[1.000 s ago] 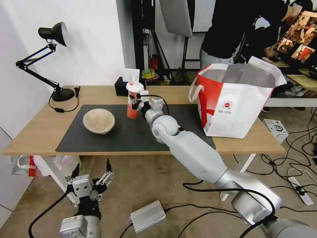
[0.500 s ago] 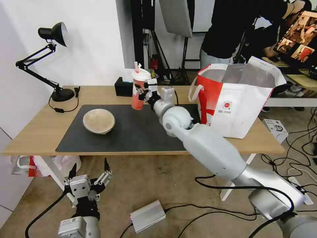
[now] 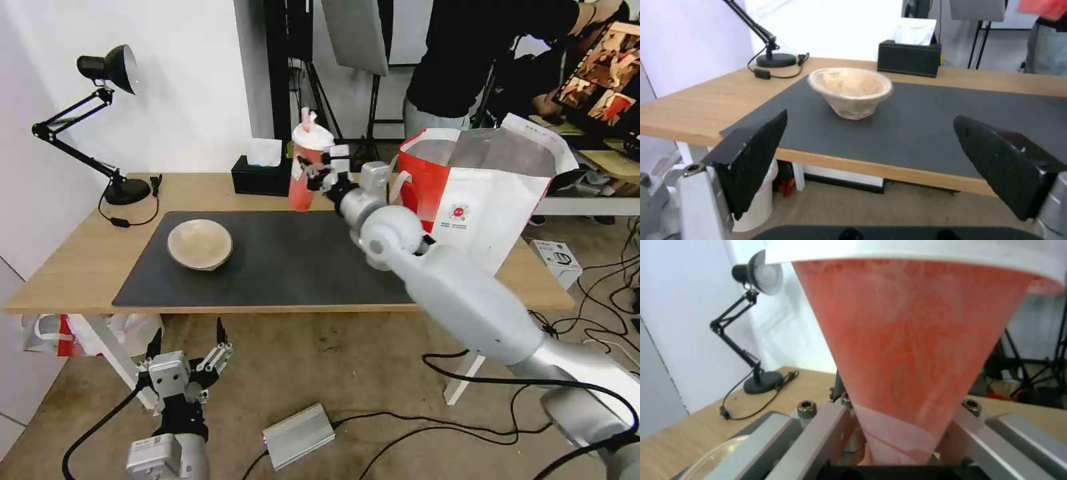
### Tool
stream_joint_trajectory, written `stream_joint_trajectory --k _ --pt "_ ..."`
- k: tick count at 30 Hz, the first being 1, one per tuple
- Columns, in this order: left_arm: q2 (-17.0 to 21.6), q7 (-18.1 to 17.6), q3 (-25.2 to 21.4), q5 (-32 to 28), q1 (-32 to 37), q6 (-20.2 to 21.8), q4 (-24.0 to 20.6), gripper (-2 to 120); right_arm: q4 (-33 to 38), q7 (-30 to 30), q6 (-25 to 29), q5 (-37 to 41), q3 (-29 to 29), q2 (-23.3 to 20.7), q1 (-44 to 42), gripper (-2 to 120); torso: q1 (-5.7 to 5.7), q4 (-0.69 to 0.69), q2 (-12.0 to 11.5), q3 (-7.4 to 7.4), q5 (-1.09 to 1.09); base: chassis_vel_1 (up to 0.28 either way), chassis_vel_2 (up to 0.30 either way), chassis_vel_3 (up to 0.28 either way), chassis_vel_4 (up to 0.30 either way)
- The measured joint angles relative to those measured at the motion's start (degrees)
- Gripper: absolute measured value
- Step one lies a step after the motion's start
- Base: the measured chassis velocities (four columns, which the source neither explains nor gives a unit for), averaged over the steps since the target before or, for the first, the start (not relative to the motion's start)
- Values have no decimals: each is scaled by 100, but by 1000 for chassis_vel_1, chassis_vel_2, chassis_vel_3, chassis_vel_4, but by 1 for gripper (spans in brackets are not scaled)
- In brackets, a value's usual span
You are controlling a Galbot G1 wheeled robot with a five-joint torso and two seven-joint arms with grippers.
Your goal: Pick up the trash from the table and place it into the takeout bag.
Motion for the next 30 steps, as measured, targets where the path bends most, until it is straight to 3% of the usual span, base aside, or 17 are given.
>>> stream_joint_trajectory --k 9,30 --pt "2 3 61 37 -4 0 1 100 722 39 -110 362 350 -899 -27 6 0 -1 0 0 0 0 0 0 0" --pt "1 6 41 58 -9 -11 19 100 1124 50 -197 792 933 -1623 -57 6 0 0 0 0 -1 0 0 0 0"
